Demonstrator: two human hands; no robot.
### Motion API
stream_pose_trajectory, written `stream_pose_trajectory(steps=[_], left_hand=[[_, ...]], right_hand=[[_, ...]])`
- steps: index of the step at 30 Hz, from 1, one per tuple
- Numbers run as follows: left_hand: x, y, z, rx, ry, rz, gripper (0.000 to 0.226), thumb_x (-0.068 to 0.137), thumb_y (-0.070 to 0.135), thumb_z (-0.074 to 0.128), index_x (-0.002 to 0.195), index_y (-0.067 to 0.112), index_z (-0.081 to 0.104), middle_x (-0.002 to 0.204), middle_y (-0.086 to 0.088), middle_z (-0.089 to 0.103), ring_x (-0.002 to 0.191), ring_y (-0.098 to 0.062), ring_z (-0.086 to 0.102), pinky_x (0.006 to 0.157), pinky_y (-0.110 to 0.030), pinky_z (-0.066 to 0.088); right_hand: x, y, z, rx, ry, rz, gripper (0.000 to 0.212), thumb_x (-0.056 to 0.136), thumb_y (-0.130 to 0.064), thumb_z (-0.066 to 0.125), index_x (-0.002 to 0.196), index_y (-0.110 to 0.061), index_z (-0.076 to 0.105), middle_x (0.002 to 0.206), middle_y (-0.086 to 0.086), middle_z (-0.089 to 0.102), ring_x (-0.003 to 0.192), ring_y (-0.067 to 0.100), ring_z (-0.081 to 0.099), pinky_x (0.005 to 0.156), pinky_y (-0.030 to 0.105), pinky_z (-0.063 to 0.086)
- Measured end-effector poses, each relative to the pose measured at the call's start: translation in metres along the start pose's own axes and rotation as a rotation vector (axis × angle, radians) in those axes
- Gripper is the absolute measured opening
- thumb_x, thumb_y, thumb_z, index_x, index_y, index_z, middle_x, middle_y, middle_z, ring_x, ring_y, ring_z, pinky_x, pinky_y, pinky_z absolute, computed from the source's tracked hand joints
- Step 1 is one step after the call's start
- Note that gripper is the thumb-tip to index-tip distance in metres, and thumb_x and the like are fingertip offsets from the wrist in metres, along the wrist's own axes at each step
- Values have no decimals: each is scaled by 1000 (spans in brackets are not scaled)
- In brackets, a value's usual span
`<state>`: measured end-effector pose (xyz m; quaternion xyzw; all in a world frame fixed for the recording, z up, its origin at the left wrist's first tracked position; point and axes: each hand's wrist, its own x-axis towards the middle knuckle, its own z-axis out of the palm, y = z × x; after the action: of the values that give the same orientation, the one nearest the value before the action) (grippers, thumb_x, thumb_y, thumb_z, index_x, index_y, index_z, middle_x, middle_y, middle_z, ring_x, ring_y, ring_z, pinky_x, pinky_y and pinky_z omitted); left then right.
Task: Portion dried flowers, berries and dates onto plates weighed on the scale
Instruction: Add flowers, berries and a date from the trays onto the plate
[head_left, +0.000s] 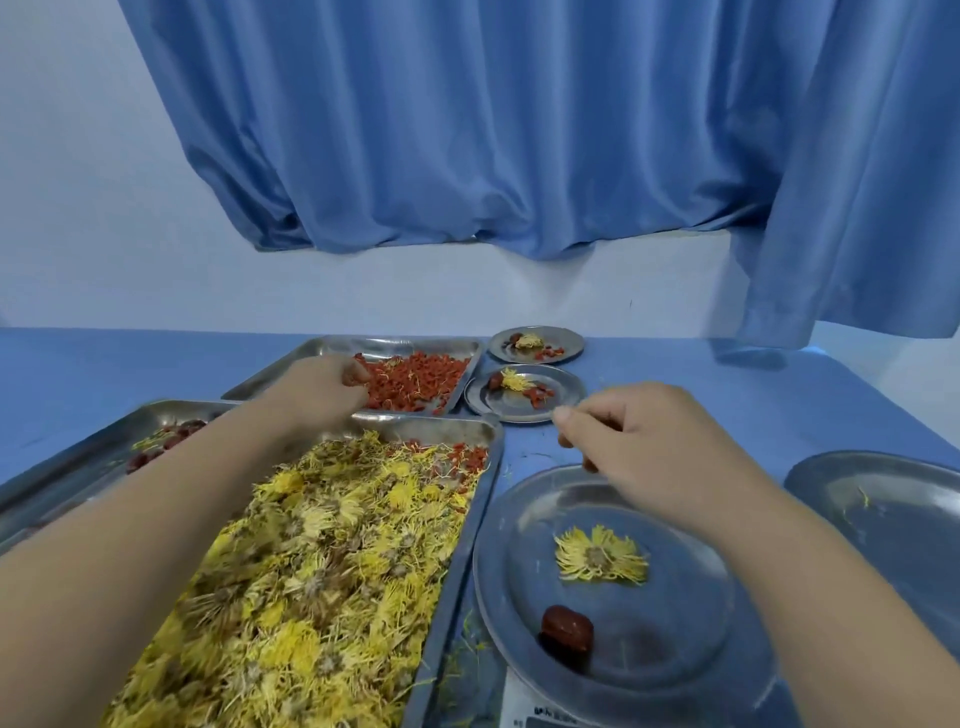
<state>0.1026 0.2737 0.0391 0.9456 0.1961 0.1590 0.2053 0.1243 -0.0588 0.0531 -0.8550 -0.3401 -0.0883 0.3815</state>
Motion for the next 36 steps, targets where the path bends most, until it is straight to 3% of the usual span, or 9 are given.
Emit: stream_pose_trajectory(steps=[3,6,10,11,14,20,25,31,36], left_hand=[[29,-8,14,64,-16,4,25,94,18,54,118,19,61,114,-2,62,76,-7,58,49,-8,46],[51,-6,32,28,-54,-9,19,93,18,54,110,19,62,101,1,61,89,-24,63,77,-41,58],[80,4,51,215,-173,25,26,98,20,46,117,18,64,115,-6,59,108,-22,56,96,-35,41],[84,6,56,227,-198,28,29,100,22,44,119,17,64,120,-8,59,112,-21,56,97,-34,41],[93,11,72,183,-282,63,29,102,38,40,110,21,62,108,1,55,94,-13,51,83,-29,37],[104,18,67,95,-469,112,31,86,58,61,106,35,66,108,17,61,100,-4,55,93,-34,40],[107,14,58,90,-531,80,13,84,37,73,95,30,72,101,13,69,95,-7,61,82,-31,47],[112,11,58,75,-510,75,9,90,16,66,93,21,74,89,3,74,81,-14,67,71,-28,52],[127,0,63,80,-280,61,18,90,12,60,90,28,66,107,3,65,99,-15,60,90,-33,45]], right_hand=[[7,13,-3,-37,-63,45,47,89,-44,53,70,-2,55,68,16,59,45,9,35,47,26,33],[11,25,-11,-20,-149,79,44,87,-45,54,83,-3,64,76,14,63,43,5,36,43,17,32],[14,35,-18,59,-161,151,38,83,-49,55,81,-14,69,72,2,66,41,0,43,41,10,35],[14,38,-18,63,-146,153,36,83,-48,55,79,-16,70,70,1,66,40,0,43,41,10,35],[15,43,-13,26,-101,112,37,84,-47,54,77,-14,69,69,6,63,40,2,39,44,12,35],[16,44,-4,0,-68,50,40,82,-46,52,74,-9,66,61,5,57,42,4,38,46,15,36],[15,44,-2,-30,-38,48,37,84,-43,52,69,-11,64,49,-5,48,43,6,38,50,17,37],[14,42,-3,-66,-21,4,38,85,-39,52,67,-7,61,46,-6,40,44,7,34,48,19,34],[15,44,0,-87,-18,-14,40,85,-41,51,66,-6,55,49,-1,42,45,9,34,50,22,34]])
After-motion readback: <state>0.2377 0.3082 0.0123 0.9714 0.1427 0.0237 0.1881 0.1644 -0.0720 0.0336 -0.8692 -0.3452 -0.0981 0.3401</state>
